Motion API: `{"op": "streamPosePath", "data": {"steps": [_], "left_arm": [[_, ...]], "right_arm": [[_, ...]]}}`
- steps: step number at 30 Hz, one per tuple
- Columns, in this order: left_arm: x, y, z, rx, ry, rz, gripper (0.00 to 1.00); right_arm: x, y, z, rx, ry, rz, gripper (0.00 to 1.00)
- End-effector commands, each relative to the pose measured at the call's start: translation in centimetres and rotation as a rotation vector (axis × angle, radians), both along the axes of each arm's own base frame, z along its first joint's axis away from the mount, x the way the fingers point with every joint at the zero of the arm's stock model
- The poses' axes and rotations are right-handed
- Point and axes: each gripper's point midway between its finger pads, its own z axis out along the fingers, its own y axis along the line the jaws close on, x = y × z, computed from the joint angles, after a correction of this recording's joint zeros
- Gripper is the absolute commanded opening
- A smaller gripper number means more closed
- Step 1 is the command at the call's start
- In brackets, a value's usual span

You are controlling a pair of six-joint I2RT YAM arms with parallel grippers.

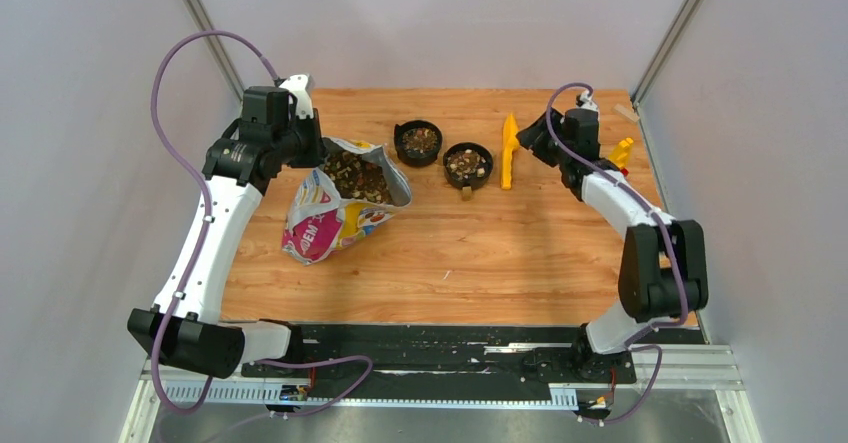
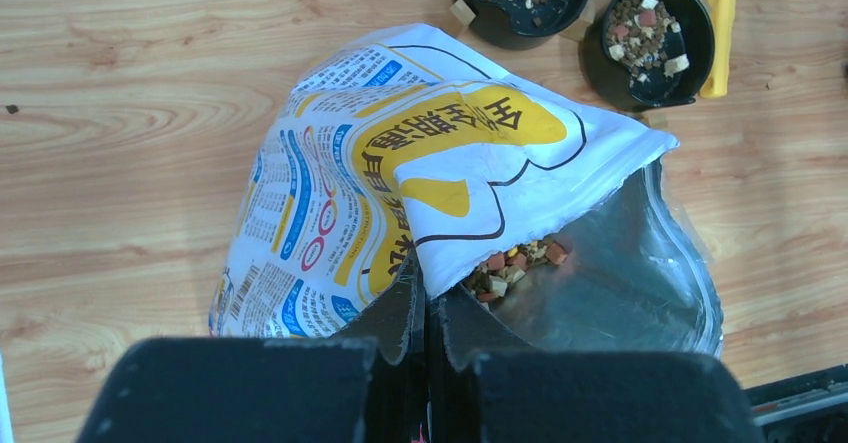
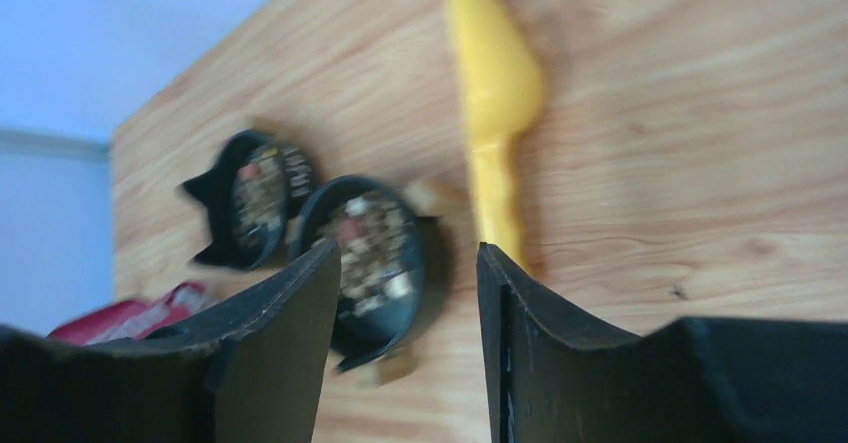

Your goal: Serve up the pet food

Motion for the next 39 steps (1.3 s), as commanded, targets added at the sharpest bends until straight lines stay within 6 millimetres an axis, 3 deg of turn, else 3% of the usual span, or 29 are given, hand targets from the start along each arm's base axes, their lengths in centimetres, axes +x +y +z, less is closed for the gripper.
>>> {"op": "streamPosePath", "data": {"steps": [1, 4, 7, 11, 14, 20, 23, 29, 33, 36, 39], "left_arm": [[0.1, -0.2, 3.6, -0.040, -0.108, -0.018, 0.00], [-0.2, -0.3, 3.7, -0.040, -0.115, -0.029, 0.00], [-0.4, -0.4, 3.7, -0.039, -0.117, -0.040, 0.00], [-0.6, -0.7, 3.8, -0.055, -0.122, -0.050, 0.00], [-0.5, -0.9, 3.6, -0.064, -0.119, -0.054, 0.00], [-0.5, -0.7, 3.7, -0.056, -0.126, -0.053, 0.00], [-0.4, -0.7, 3.8, -0.051, -0.132, -0.053, 0.00], [-0.5, -0.7, 3.8, -0.047, -0.137, -0.059, 0.00], [-0.8, -0.8, 4.5, -0.048, -0.154, -0.077, 0.00], [-1.2, -0.8, 4.9, -0.044, -0.170, -0.090, 0.00], [-1.7, -1.0, 4.6, -0.049, -0.173, -0.111, 0.18]], "right_arm": [[-2.8, 6.4, 8.9, -0.093, -0.228, 0.326, 0.51], [-5.4, 12.0, 12.5, -0.115, -0.349, 0.549, 0.51], [-7.8, 17.6, 14.4, -0.128, -0.423, 0.704, 0.54], [-10.0, 23.4, 15.2, -0.085, -0.440, 0.835, 0.59], [-11.4, 26.6, 14.9, -0.102, -0.452, 0.889, 0.60], [-13.5, 29.8, 13.3, -0.154, -0.449, 0.979, 0.61], [-13.3, 30.8, 12.6, -0.204, -0.443, 0.959, 0.60], [-8.6, 30.4, 11.5, -0.338, -0.371, 0.707, 0.55], [-6.7, 31.4, 11.1, -0.426, -0.343, 0.671, 0.50], [-6.3, 32.5, 11.1, -0.444, -0.349, 0.679, 0.31], [-6.8, 33.3, 10.8, -0.418, -0.340, 0.717, 0.06]]}}
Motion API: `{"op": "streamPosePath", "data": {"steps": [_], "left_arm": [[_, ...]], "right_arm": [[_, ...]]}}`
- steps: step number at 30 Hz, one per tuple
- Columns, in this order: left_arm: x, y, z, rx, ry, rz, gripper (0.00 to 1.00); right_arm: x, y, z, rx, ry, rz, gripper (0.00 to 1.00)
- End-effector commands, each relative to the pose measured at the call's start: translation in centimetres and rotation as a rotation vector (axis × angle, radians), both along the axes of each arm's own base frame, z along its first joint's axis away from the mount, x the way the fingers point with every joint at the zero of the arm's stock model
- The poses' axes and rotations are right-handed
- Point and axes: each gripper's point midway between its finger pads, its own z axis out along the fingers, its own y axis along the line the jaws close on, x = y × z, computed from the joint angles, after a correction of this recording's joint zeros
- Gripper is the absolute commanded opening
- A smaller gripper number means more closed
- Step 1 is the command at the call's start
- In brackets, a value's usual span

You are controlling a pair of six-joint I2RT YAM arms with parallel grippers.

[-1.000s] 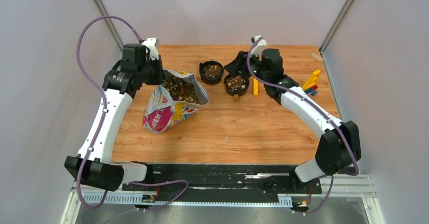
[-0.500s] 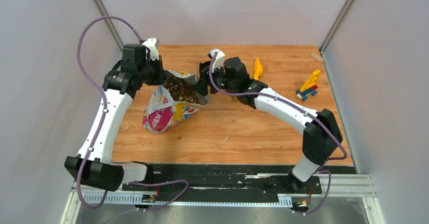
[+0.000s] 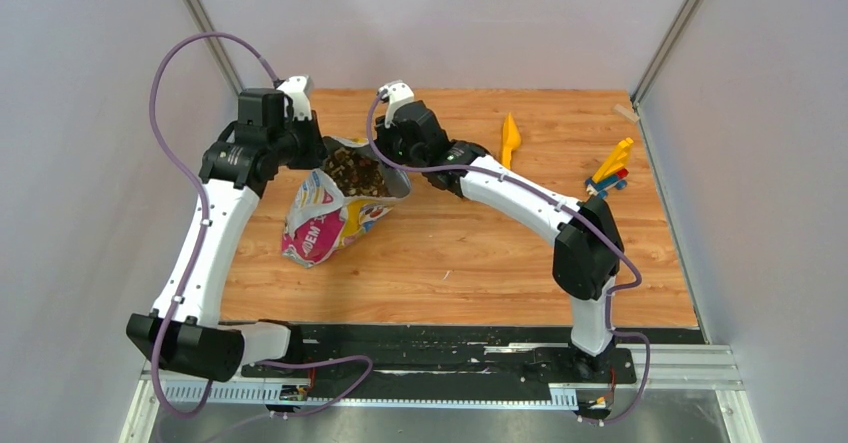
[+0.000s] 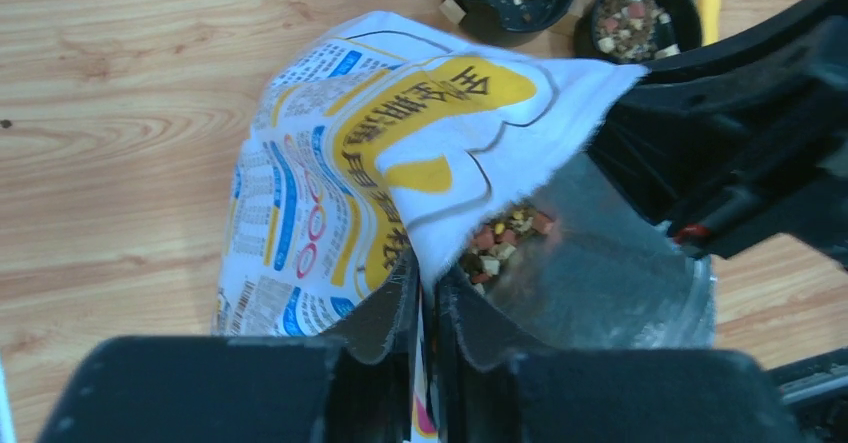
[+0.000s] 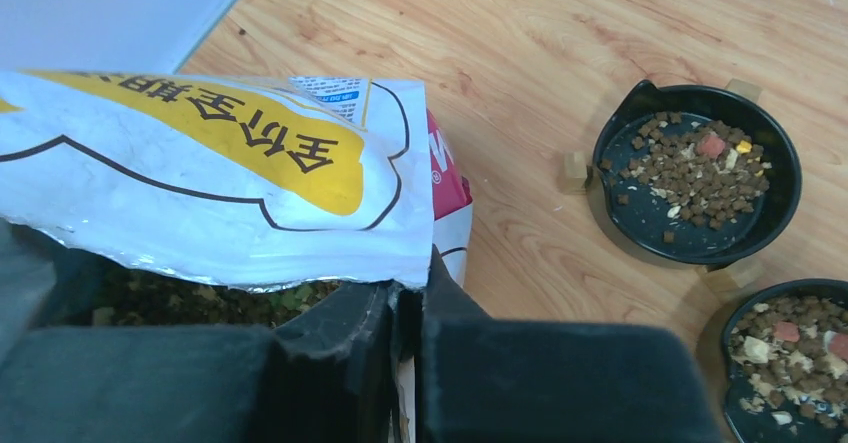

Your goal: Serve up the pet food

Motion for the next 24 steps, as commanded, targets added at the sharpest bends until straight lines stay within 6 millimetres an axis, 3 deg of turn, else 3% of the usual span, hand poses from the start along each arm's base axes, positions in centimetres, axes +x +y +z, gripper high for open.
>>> {"op": "streamPosePath", "data": {"steps": [1, 4, 8, 9, 14, 17, 20, 24], "left_arm": [[-1.7, -0.9, 4.9, -0.056, -0.177, -0.074, 0.23], [-2.9, -1.5, 4.6, -0.059, -0.187, -0.143, 0.53], [-6.0, -3.1, 4.6, -0.069, -0.232, -0.316, 0.72], [-7.1, -3.1, 5.1, -0.061, -0.267, -0.348, 0.74], [-10.4, -3.1, 3.2, -0.053, -0.292, -0.411, 0.77], [-11.1, -3.3, 0.7, -0.042, -0.290, -0.448, 0.76], [-12.1, -3.6, 0.4, -0.036, -0.362, -0.495, 0.76], [-11.3, -2.7, -0.3, 0.022, -0.434, -0.444, 0.77]], "right_arm": [[0.5, 0.2, 1.2, 0.001, -0.020, -0.023, 0.01], [-0.2, 0.7, 1.9, 0.051, 0.012, -0.015, 0.00], [-0.8, 1.1, 4.1, 0.152, 0.060, -0.064, 0.00], [-0.9, 1.1, 4.3, 0.174, 0.084, -0.093, 0.00], [-1.4, 0.9, 5.1, 0.222, 0.150, -0.193, 0.00], [-1.8, 1.0, 4.9, 0.238, 0.176, -0.214, 0.00], [-2.0, 1.1, 4.9, 0.248, 0.191, -0.225, 0.00], [-1.9, 1.5, 4.7, 0.262, 0.213, -0.234, 0.00]]}}
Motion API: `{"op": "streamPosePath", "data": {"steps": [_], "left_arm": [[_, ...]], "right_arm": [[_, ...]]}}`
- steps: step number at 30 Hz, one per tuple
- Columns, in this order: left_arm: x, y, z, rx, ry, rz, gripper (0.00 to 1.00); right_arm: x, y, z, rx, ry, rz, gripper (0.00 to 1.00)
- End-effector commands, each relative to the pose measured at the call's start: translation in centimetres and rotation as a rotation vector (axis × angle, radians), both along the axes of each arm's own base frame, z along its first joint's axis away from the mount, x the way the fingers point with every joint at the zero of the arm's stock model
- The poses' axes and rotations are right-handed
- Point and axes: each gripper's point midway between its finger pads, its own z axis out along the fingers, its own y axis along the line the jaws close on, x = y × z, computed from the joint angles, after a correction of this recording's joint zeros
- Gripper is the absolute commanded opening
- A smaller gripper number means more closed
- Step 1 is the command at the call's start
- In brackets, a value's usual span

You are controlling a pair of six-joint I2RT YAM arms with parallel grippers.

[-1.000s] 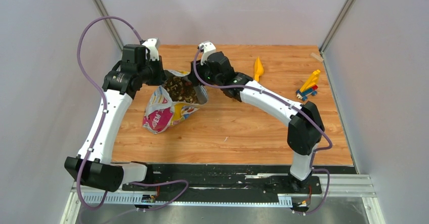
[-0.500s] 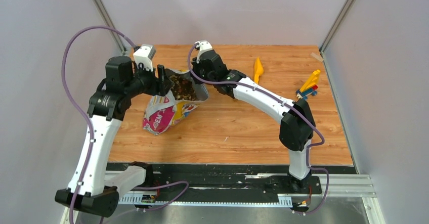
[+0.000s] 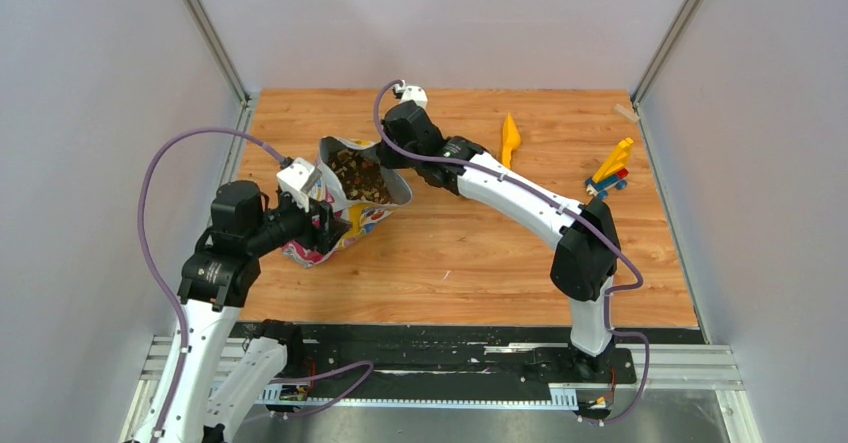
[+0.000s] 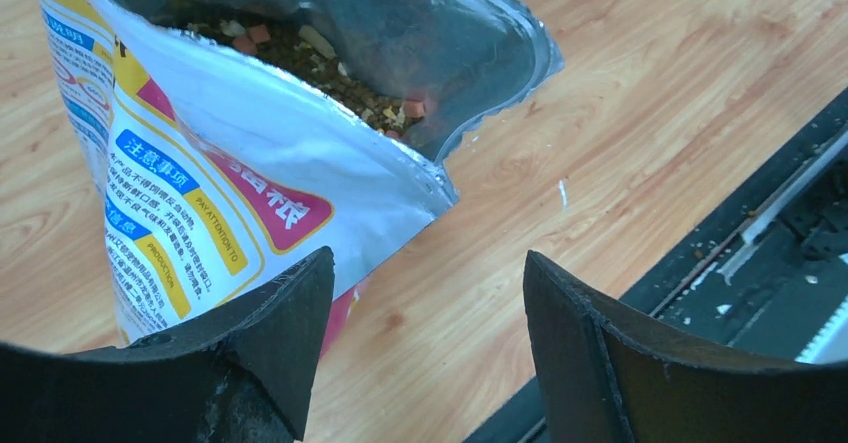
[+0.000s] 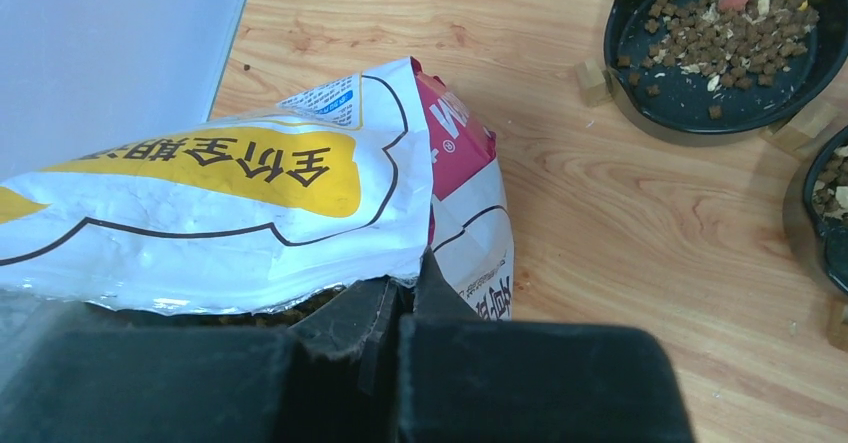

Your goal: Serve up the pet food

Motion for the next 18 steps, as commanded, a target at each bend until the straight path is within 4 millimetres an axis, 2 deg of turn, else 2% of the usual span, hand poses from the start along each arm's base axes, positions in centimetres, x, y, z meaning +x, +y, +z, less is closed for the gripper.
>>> {"op": "streamPosePath", "data": {"steps": [1, 3, 8, 9, 16, 18], "left_arm": [[1.9, 0.6, 1.4, 0.024, -0.191, 0.038, 0.77], [3.2, 1.9, 1.4, 0.040, -0.234, 0.137, 0.77], [4.4, 1.7, 1.2, 0.035, -0.301, 0.182, 0.76], [4.9, 2.1, 1.0, 0.046, -0.304, 0.227, 0.76], [5.6, -0.3, 0.4, 0.058, -0.314, 0.200, 0.76], [5.8, -0.8, 0.0, 0.065, -0.308, 0.188, 0.72]], "right_arm": [[0.1, 1.4, 4.8, 0.142, -0.029, -0.030, 0.00], [0.1, 1.6, 4.7, 0.153, -0.019, -0.029, 0.00], [0.1, 1.9, 4.8, 0.171, -0.004, -0.038, 0.00], [0.1, 1.9, 4.7, 0.176, 0.003, -0.042, 0.00], [0.1, 2.3, 4.4, 0.196, 0.031, -0.043, 0.00], [0.2, 2.2, 4.5, 0.196, 0.029, -0.048, 0.00]]}}
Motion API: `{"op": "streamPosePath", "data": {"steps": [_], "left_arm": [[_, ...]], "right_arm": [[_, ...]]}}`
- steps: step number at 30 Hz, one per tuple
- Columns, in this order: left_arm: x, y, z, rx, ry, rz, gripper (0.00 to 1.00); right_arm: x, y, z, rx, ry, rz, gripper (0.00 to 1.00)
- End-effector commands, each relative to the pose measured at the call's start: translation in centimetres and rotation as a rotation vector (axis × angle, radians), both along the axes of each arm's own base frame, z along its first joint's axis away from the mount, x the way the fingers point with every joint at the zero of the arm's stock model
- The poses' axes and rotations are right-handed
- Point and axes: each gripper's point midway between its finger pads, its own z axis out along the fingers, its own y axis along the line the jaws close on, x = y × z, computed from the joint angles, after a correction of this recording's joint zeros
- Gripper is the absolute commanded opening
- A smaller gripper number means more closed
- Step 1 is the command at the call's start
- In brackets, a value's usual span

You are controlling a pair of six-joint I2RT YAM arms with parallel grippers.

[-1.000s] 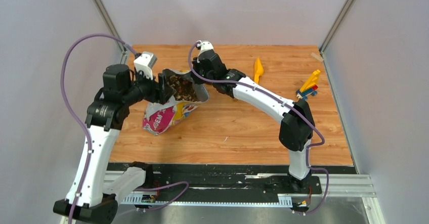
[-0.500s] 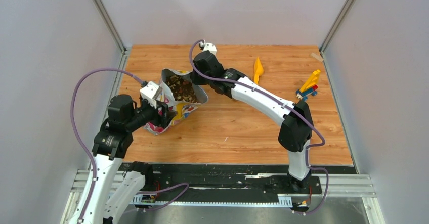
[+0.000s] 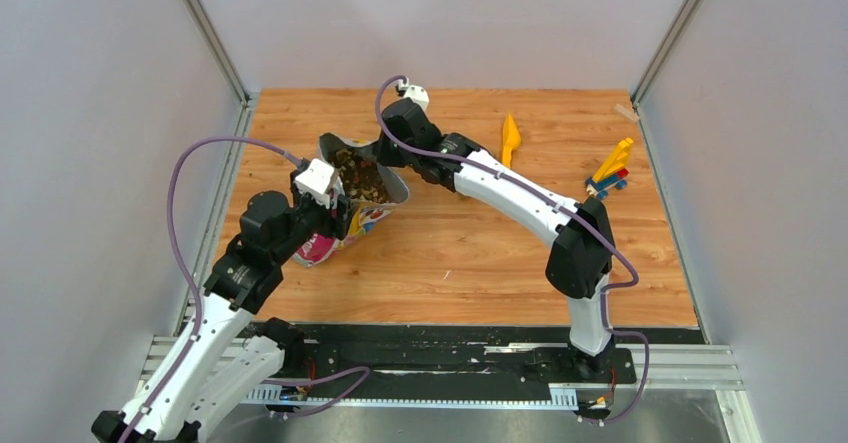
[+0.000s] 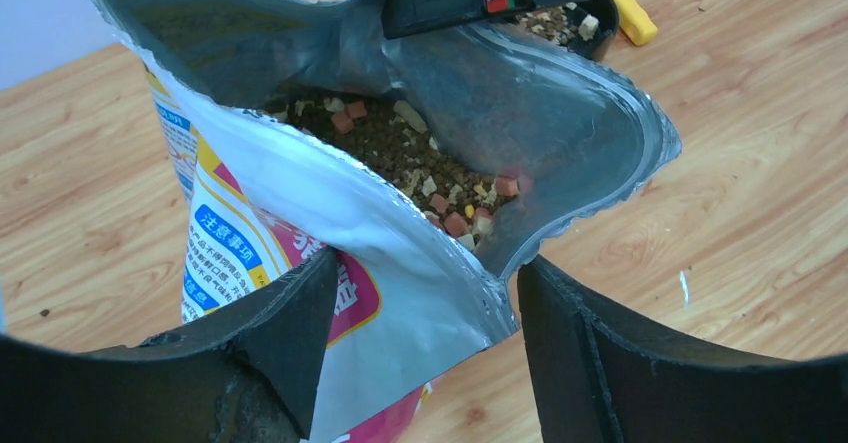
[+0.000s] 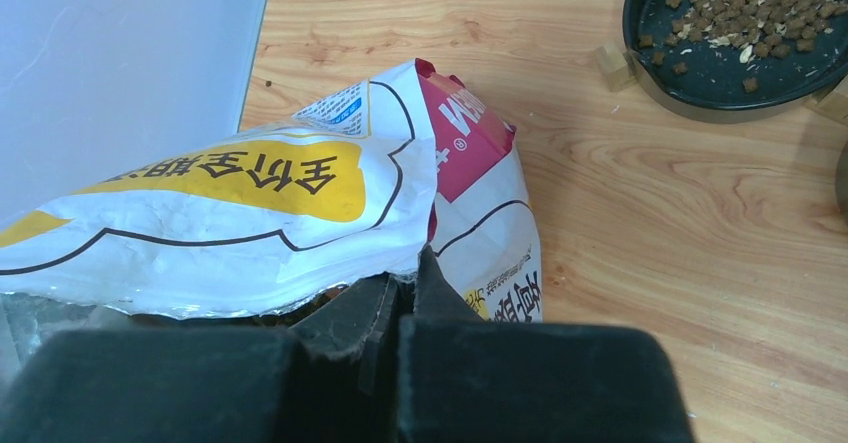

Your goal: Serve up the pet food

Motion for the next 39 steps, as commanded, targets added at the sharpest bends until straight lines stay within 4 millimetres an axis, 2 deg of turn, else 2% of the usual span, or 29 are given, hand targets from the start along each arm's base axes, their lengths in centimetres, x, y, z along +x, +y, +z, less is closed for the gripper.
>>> {"op": "streamPosePath", "data": {"steps": [1, 3, 4, 5, 6, 8, 11, 15, 19, 22, 23, 26, 27, 29, 30, 31, 33, 35, 36, 39], "left_arm": [[1.6, -0.3, 1.4, -0.007, -0.074, 0.055, 0.69], [1.8, 0.1, 1.4, -0.004, -0.072, 0.082, 0.52], [1.9, 0.5, 1.4, 0.002, -0.070, 0.106, 0.37], [1.9, 0.7, 1.5, 0.010, -0.076, 0.114, 0.27], [1.7, 1.2, 1.5, 0.022, -0.078, 0.132, 0.08], [1.4, 2.0, 1.8, 0.051, -0.091, 0.147, 0.00], [0.5, 3.0, 3.0, 0.091, -0.125, 0.153, 0.00], [-0.9, 3.7, 7.0, 0.078, -0.233, 0.138, 0.00], [-1.8, 3.0, 10.0, 0.043, -0.282, 0.084, 0.00], [-2.0, 2.3, 11.4, 0.010, -0.291, 0.051, 0.00], [-2.2, 2.2, 12.4, -0.007, -0.318, 0.042, 0.00], [-2.4, 3.0, 15.0, -0.012, -0.410, 0.075, 0.00], [-2.2, 3.8, 15.4, -0.003, -0.423, 0.118, 0.00], [-1.8, 5.1, 15.6, 0.031, -0.431, 0.185, 0.00], [-1.6, 5.5, 15.2, 0.048, -0.422, 0.208, 0.00], [-1.4, 6.3, 15.0, 0.052, -0.412, 0.253, 0.00], [-1.6, 7.0, 14.2, 0.042, -0.393, 0.295, 0.00], [-2.0, 7.8, 13.4, 0.025, -0.379, 0.334, 0.00], [-2.0, 8.1, 12.5, 0.028, -0.361, 0.347, 0.00], [-3.3, 10.0, 11.7, -0.007, -0.336, 0.429, 0.00]], "right_arm": [[0.2, 1.5, 4.1, 0.117, -0.047, 0.003, 0.00], [0.5, 1.1, 3.9, 0.103, -0.051, -0.011, 0.00], [0.7, 0.6, 3.9, 0.094, -0.056, -0.021, 0.00], [0.8, 0.1, 3.9, 0.077, -0.070, -0.024, 0.00], [0.9, -0.3, 3.8, 0.051, -0.102, -0.027, 0.00], [1.5, -1.9, 4.1, 0.006, -0.160, -0.060, 0.00], [1.7, -4.2, 6.0, -0.004, -0.231, -0.093, 0.00], [1.3, -7.0, 8.4, -0.019, -0.292, -0.136, 0.00], [0.2, -9.3, 10.0, -0.021, -0.317, -0.162, 0.00], [-1.0, -10.1, 10.9, -0.006, -0.322, -0.148, 0.00], [-1.4, -10.3, 11.5, 0.007, -0.335, -0.133, 0.00], [-2.4, -10.6, 13.9, 0.022, -0.453, -0.041, 0.00], [-2.6, -11.2, 15.1, 0.037, -0.491, -0.003, 0.04], [-2.8, -12.0, 16.7, 0.089, -0.540, 0.103, 0.33], [-3.4, -11.9, 17.3, 0.122, -0.571, 0.194, 0.54], [-3.8, -11.9, 17.6, 0.137, -0.605, 0.280, 0.66], [-4.6, -11.7, 17.1, 0.114, -0.665, 0.436, 0.84], [-5.0, -11.0, 15.9, 0.080, -0.692, 0.569, 0.92], [-5.5, -10.5, 15.2, 0.085, -0.692, 0.654, 0.94], [-6.1, -9.3, 13.0, 0.123, -0.682, 0.874, 0.94]]}}
